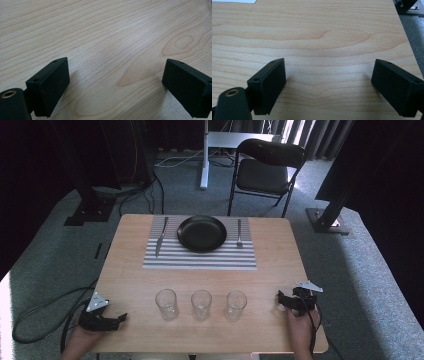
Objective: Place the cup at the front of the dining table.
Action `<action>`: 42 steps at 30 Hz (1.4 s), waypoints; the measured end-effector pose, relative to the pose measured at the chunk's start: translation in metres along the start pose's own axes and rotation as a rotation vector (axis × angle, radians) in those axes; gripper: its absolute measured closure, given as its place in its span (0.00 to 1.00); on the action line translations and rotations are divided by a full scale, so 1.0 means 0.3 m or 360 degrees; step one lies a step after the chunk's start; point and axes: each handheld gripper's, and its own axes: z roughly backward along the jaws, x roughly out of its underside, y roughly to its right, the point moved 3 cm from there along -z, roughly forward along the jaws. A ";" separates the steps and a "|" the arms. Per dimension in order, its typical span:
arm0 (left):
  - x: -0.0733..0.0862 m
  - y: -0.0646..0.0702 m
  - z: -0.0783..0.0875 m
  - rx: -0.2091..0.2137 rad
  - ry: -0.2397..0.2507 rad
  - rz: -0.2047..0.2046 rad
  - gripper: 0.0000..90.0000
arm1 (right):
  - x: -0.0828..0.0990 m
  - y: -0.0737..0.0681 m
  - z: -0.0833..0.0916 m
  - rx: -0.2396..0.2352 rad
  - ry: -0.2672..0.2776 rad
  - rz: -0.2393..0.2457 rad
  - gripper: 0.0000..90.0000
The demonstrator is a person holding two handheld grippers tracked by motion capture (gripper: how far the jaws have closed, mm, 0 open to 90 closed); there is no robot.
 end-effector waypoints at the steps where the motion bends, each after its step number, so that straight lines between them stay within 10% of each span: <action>1: 0.000 0.000 0.001 0.0004 -0.0003 -0.0005 0.09 | 0.000 0.000 0.000 0.0000 0.0000 -0.0001 0.13; 22: 0.001 0.003 0.006 0.0046 -0.0013 -0.0059 0.10 | 0.001 0.000 0.001 0.0003 -0.0002 -0.0004 0.13; 42: -0.059 0.135 -0.005 0.0255 -0.0023 -0.0194 0.13 | 0.001 0.000 0.001 0.0003 -0.0002 -0.0005 0.13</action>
